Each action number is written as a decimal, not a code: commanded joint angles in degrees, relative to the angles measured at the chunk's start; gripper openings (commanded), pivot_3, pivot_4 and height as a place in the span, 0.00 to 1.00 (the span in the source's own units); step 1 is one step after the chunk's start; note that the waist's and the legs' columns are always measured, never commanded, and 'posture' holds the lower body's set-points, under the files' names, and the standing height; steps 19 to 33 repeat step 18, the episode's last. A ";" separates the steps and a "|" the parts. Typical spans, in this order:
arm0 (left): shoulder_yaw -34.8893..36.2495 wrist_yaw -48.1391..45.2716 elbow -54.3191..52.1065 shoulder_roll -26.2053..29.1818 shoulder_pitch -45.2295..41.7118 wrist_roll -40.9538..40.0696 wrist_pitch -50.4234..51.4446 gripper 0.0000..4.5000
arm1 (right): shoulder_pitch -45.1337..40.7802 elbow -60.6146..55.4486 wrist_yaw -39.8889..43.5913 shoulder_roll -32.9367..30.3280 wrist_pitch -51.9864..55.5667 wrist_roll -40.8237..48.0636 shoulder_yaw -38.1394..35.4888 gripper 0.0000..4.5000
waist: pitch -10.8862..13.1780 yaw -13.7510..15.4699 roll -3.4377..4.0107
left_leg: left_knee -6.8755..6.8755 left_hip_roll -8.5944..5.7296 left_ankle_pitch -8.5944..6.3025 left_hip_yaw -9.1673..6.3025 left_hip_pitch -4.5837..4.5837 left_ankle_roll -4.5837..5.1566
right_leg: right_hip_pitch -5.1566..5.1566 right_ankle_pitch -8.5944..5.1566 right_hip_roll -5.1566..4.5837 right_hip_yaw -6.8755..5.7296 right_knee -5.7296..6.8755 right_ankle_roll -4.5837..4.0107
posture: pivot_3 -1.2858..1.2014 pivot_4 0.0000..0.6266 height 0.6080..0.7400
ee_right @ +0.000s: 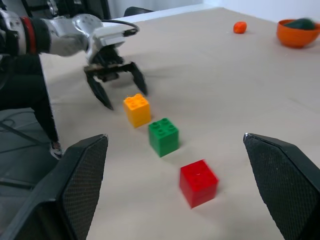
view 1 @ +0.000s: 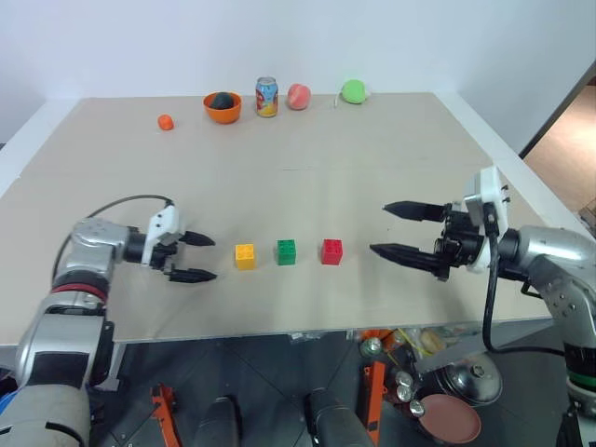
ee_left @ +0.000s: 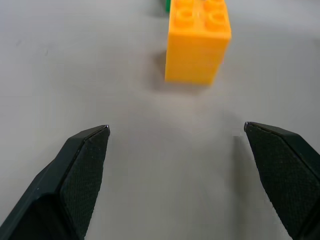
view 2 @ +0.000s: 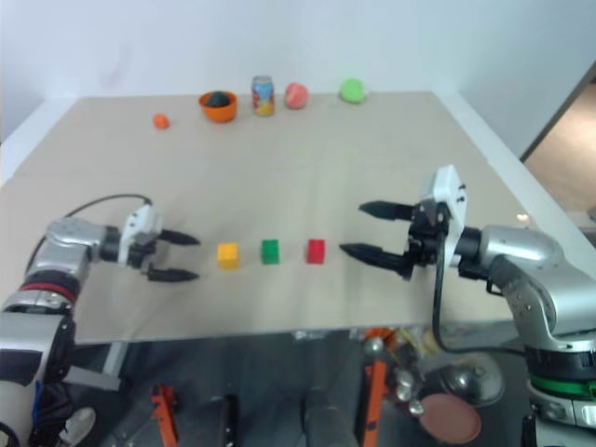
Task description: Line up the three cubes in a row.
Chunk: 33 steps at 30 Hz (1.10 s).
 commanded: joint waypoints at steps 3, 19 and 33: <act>7.89 9.53 -10.30 1.79 6.02 -6.02 6.02 0.99 | -1.81 3.91 -4.16 2.44 -3.91 -4.24 -0.08 1.00 | 0.00 0.14 0.00 | -0.02 0.01 0.00 0.00 0.00 0.00 | -0.01 -0.02 0.00 -0.02 0.00 -0.02 | 0.52 0.24 1.00; 23.09 67.79 -64.84 -17.93 36.10 -15.10 39.07 0.99 | -2.40 21.09 -35.91 21.41 -13.26 -15.70 -5.84 1.00 | -0.01 0.32 0.01 | 0.02 0.02 0.08 0.03 0.15 0.01 | 0.11 0.28 0.00 0.02 0.01 0.13 | 0.52 0.24 1.00; 23.09 67.79 -64.84 -17.93 36.10 -15.10 39.07 0.99 | -2.40 21.09 -35.91 21.41 -13.26 -15.70 -5.84 1.00 | -0.01 0.32 0.01 | 0.02 0.02 0.08 0.03 0.15 0.01 | 0.11 0.28 0.00 0.02 0.01 0.13 | 0.52 0.24 1.00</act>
